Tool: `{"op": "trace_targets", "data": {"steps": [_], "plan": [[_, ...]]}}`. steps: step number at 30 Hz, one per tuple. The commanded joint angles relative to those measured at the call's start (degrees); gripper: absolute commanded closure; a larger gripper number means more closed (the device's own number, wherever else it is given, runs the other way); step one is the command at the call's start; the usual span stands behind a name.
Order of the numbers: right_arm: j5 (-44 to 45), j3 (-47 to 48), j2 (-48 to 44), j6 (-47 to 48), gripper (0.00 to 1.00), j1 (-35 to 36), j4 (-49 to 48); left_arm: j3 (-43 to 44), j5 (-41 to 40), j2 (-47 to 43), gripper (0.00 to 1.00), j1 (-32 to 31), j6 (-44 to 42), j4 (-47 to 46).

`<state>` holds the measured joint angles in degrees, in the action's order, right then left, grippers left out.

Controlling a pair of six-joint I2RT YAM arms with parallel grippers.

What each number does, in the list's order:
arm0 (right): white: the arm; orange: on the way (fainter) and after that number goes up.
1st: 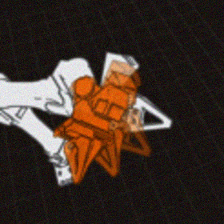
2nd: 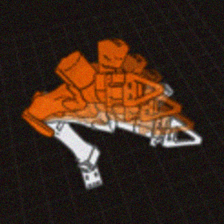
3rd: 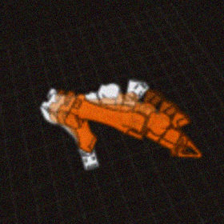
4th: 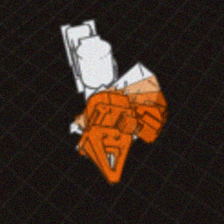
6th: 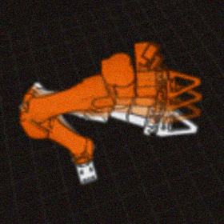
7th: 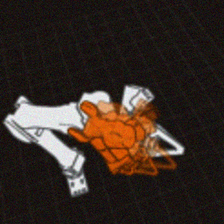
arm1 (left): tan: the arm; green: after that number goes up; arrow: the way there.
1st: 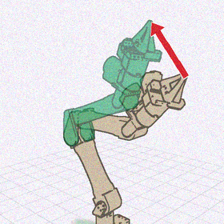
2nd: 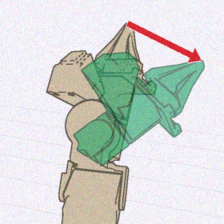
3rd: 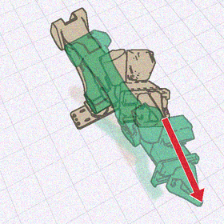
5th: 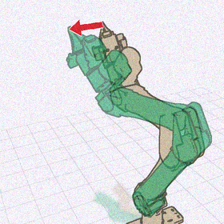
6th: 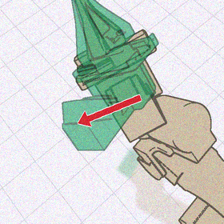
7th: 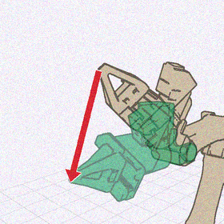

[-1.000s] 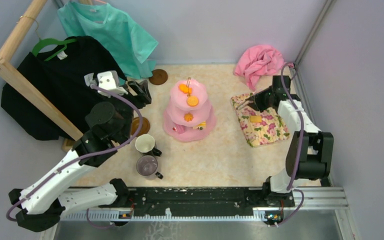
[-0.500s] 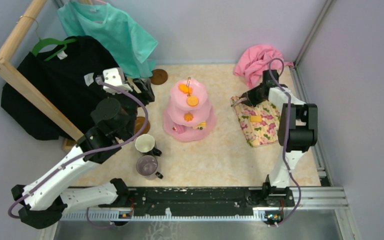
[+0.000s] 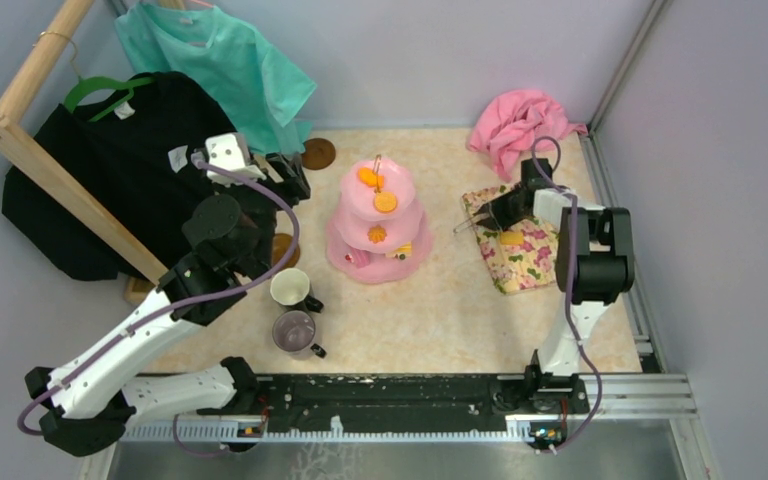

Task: Serve the afternoon tea
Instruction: Adjust the dessert on the tray, then adjust the clamp at the center of the board.

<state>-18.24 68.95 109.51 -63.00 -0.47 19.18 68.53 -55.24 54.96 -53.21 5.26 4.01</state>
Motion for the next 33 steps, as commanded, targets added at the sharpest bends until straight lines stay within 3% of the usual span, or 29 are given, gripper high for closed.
{"op": "trace_targets", "data": {"steps": [1,11,16,20,24,33], "plan": [[0.39,-3.5,-4.82,0.45,0.75,0.63,-0.49,-0.86,-0.14,-0.73,0.23,0.21,-0.76,-2.73],[3.65,-9.13,-12.56,2.24,0.75,0.84,2.23,-2.91,0.57,-2.32,0.23,0.19,-1.21,-4.54],[8.75,0.37,-12.46,11.97,0.75,3.04,11.88,-3.24,1.01,-2.49,0.22,0.16,-2.16,-6.19],[12.26,8.91,-11.57,20.15,0.75,6.58,20.69,-3.4,1.68,-2.49,0.22,0.2,-2.44,-7.07],[15.02,10.54,-13.08,26.39,0.74,11.27,26.6,-4.2,2.22,-2.99,0.22,0.19,-2.37,-7.82],[23.06,0.66,-19.57,27.81,0.73,24.37,30.79,-5.77,3.08,-4.0,0.21,0.21,-1.88,-8.55]]}}
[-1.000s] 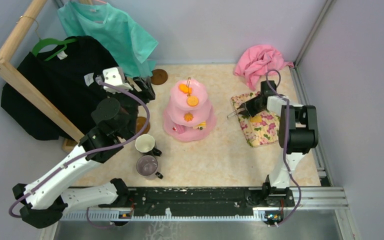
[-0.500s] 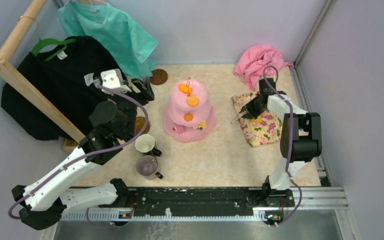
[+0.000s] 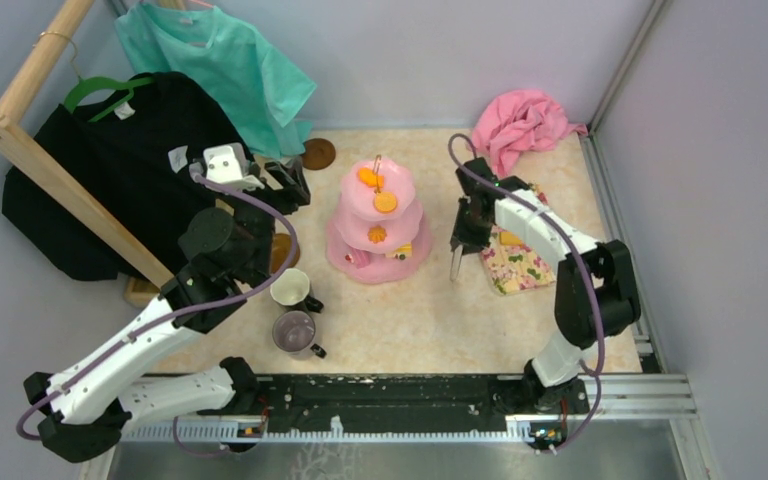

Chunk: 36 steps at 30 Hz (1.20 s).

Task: Serve the afternoon tea
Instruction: Adjust the clamp at the center of the board.

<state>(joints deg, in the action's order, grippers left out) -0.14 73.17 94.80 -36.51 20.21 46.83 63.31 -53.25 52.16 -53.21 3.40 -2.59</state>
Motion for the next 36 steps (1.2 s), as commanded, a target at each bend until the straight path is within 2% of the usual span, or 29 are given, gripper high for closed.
{"op": "trace_targets", "data": {"steps": [1,13,21,36], "plan": [[5.58,-4.91,-5.04,0.99,0.73,4.84,2.91,-0.63,1.08,-1.22,0.21,0.21,-0.05,-1.98],[12.08,-13.39,-3.31,-2.95,0.71,12.27,-1.48,-0.29,1.85,-0.09,0.21,0.18,-0.64,-1.9],[15.11,-17.79,-2.24,-4.28,0.58,13.1,-5.86,-0.46,1.8,0.41,0.2,0.21,-0.88,-1.92],[20.26,-26.03,-4.29,-8.52,0.44,16.8,-13.03,0.15,3.0,0.87,0.21,0.2,1.61,0.75]]}}
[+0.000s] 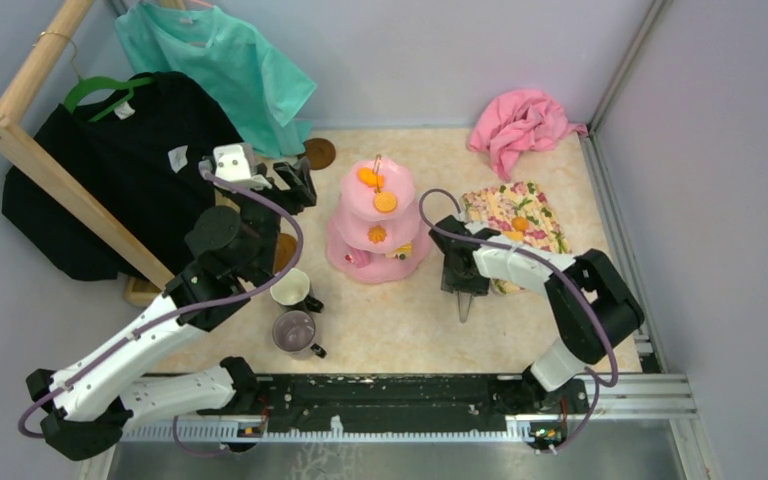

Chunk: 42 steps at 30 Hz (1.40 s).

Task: Serve the afternoon tea
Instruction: Adjust the clamp at the center of the board.

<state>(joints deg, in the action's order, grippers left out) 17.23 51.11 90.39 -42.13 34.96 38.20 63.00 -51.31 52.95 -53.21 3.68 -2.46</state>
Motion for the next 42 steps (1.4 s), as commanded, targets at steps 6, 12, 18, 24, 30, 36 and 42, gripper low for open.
{"op": "trace_targets", "data": {"steps": [6,12,18,24,30,36,42], "plan": [[4.7,-9.34,1.35,-6.94,0.44,6.0,-10.0,0.32,2.41,-0.31,0.2,0.21,1.8,1.07],[5.44,-13.6,2.9,-12.01,0.47,9.73,-11.56,-0.15,3.95,-0.99,0.19,0.26,2.16,1.18],[4.23,-17.43,3.58,-15.99,0.52,10.79,-12.79,-0.7,4.43,-1.73,0.19,0.16,2.35,0.79],[3.19,-19.76,3.83,-18.7,0.51,13.21,-14.11,-2.27,4.74,-2.85,0.19,0.22,2.6,-0.31],[4.36,-17.82,3.85,-21.43,0.56,16.48,-11.74,-2.61,4.59,-3.61,0.18,0.22,2.83,-0.4],[5.49,-15.39,0.94,-21.86,0.79,16.98,-7.3,-3.09,4.58,-4.24,0.18,0.24,2.97,-0.53],[7.11,-8.28,-4.27,-21.1,0.79,17.42,2.47,-3.5,4.77,-4.86,0.18,0.29,3.15,-0.7]]}}
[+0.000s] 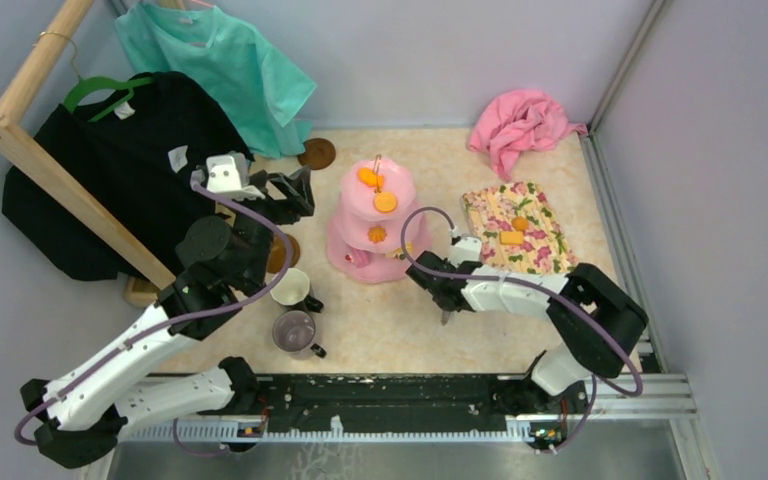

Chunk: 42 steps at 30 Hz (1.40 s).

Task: Serve the afternoon tea
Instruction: Adjust the clamp at the center of the board, then adjust the dessert on the tray.

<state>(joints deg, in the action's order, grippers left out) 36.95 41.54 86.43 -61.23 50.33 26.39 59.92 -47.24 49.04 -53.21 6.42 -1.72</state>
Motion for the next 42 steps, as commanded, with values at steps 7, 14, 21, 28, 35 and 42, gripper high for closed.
{"op": "trace_targets", "data": {"steps": [7,14,21,28,35,42], "plan": [[-11.23,13.31,-7.53,-2.56,0.8,1.23,26.08,-0.5,1.35,-2.37,0.18,0.21,0.65,-1.64],[-12.96,16.91,-10.79,-2.91,0.84,-5.98,29.56,-0.9,3.44,-3.53,0.17,0.27,0.68,-1.93],[-16.37,16.85,-10.41,-2.49,0.84,-16.92,26.32,-0.68,4.7,-3.82,0.17,0.29,-0.56,-2.88],[-21.29,20.67,-3.05,-4.31,0.84,-23.28,24.11,0.09,4.64,-3.42,0.17,0.29,-1.46,-3.12],[-22.32,25.5,4.5,-1.72,0.87,-26.51,21.44,-0.74,3.05,-4.44,0.16,0.23,-2.44,-3.48],[-22.75,29.69,7.79,0.39,0.89,-30.05,19.27,-1.17,2.26,-3.17,0.16,0.29,-4.63,-5.9]]}}
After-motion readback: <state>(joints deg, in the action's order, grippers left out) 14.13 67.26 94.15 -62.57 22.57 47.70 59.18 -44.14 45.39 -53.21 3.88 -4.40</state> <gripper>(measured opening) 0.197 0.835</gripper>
